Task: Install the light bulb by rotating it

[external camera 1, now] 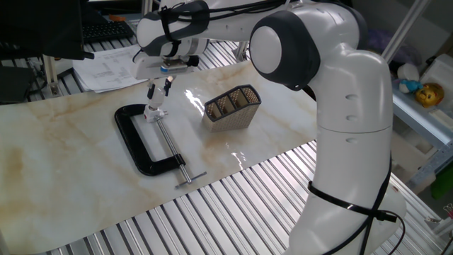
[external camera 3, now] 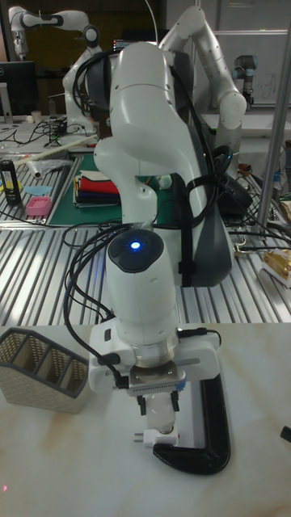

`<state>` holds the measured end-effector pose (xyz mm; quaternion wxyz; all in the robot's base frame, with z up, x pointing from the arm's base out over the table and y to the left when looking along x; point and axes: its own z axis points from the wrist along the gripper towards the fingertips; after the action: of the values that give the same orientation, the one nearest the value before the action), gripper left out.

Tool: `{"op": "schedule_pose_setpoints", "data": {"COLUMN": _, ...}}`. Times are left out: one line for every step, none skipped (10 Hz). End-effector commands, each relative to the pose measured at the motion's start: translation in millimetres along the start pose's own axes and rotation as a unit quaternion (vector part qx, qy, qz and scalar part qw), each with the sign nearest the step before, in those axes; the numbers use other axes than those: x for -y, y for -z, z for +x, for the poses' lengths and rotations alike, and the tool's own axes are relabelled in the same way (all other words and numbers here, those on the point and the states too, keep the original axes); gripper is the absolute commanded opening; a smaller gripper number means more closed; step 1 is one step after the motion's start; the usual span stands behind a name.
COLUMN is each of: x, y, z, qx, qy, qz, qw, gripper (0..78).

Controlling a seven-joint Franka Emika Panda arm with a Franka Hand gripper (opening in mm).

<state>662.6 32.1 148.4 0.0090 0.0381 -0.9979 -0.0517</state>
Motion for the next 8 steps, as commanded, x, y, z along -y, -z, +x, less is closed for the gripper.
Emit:
{"op": "schedule_pose_setpoints", "data": {"x": -50.1, "y": 11.4, "z": 5.9, "qx": 0.005, "qy": -0.088, "qz": -0.012, "qw": 0.9960, "gripper": 1.1}}
{"op": "schedule_pose_setpoints", "data": {"x": -53.8, "y": 11.2, "z": 6.7, "qx": 0.006, "qy": -0.092, "qz": -0.012, "qw": 0.9957, "gripper": 1.1}}
{"op": "schedule_pose_setpoints", "data": {"x": -55.9, "y": 11.2, "z": 7.0, "qx": 0.007, "qy": -0.094, "qz": -0.009, "qw": 0.9955, "gripper": 1.1}}
{"op": "schedule_pose_setpoints", "data": {"x": -56.3, "y": 11.0, "z": 6.9, "qx": 0.008, "qy": -0.095, "qz": -0.006, "qw": 0.9954, "gripper": 1.1}}
{"op": "schedule_pose_setpoints", "data": {"x": -56.4, "y": 10.9, "z": 6.8, "qx": 0.009, "qy": -0.095, "qz": -0.002, "qw": 0.9955, "gripper": 1.1}}
{"op": "schedule_pose_setpoints", "data": {"x": -56.4, "y": 10.5, "z": 6.4, "qx": 0.010, "qy": -0.094, "qz": 0.011, "qw": 0.9955, "gripper": 1.1}}
{"op": "schedule_pose_setpoints", "data": {"x": -56.3, "y": 10.3, "z": 5.9, "qx": 0.010, "qy": -0.094, "qz": 0.016, "qw": 0.9953, "gripper": 1.1}}
{"op": "schedule_pose_setpoints", "data": {"x": -56.3, "y": 10.5, "z": 5.3, "qx": 0.009, "qy": -0.098, "qz": 0.026, "qw": 0.9948, "gripper": 1.1}}
